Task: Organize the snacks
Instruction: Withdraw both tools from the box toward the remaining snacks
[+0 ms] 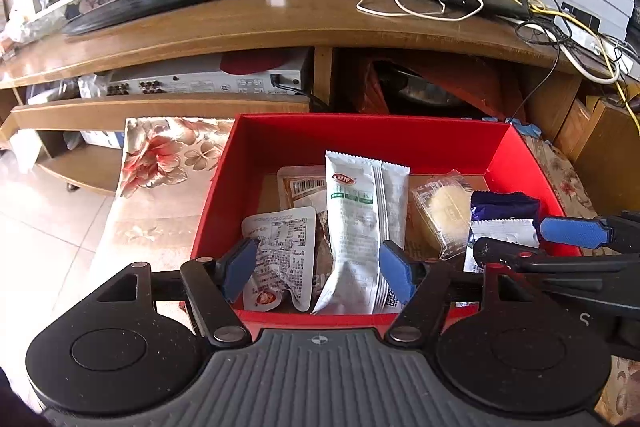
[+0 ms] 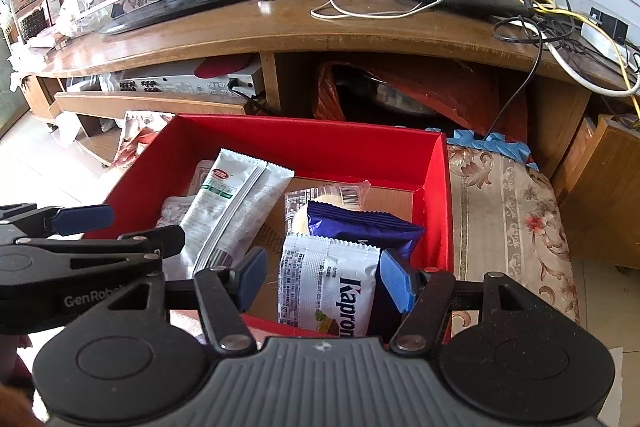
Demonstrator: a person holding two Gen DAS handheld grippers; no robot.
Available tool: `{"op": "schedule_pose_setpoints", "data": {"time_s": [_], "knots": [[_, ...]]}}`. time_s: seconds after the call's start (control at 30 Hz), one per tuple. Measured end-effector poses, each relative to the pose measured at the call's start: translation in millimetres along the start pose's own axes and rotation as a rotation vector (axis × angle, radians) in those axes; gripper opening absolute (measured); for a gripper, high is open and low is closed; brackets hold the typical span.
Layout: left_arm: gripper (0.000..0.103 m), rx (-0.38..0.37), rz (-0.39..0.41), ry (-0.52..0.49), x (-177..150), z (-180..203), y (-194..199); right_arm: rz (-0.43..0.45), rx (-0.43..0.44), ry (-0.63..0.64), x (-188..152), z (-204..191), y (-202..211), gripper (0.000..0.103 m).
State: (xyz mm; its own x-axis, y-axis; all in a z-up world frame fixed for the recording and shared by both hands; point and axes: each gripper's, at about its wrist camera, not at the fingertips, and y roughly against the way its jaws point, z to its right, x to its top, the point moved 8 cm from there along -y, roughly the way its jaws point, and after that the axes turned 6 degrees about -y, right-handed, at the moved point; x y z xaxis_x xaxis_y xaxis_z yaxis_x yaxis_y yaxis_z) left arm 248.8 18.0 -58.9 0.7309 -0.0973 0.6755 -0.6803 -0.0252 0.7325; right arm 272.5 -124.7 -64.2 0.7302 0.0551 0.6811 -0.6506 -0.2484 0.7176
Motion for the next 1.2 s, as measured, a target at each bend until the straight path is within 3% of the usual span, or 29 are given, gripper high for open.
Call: {"op": "schedule_pose_setpoints", "data": {"time_s": [0.53, 0.7, 0.9, 1.2], "knots": [[0.081, -0.018, 0.021, 0.017, -13.2, -6.2, 28.7, 0.016, 0.029, 0.035, -12.6, -9.8, 30.0, 0.067], [0.083, -0.067, -0.02, 0.049, -28.4, -11.4, 34.0, 0.008, 0.043, 0.062, -24.1, -15.6, 38.8, 0.067], [0.087, -0.076, -0.043, 0.041, -46.0, -11.8, 43.5, -0.016, 0.049, 0.073, -42.0, -18.2, 47.5, 0.068], [0.089, -0.071, -0.155, -0.06, -92.3, -13.9, 39.4, -0.065, 0.065, 0.046, -66.9, -9.9, 58.0, 0.069]]}}
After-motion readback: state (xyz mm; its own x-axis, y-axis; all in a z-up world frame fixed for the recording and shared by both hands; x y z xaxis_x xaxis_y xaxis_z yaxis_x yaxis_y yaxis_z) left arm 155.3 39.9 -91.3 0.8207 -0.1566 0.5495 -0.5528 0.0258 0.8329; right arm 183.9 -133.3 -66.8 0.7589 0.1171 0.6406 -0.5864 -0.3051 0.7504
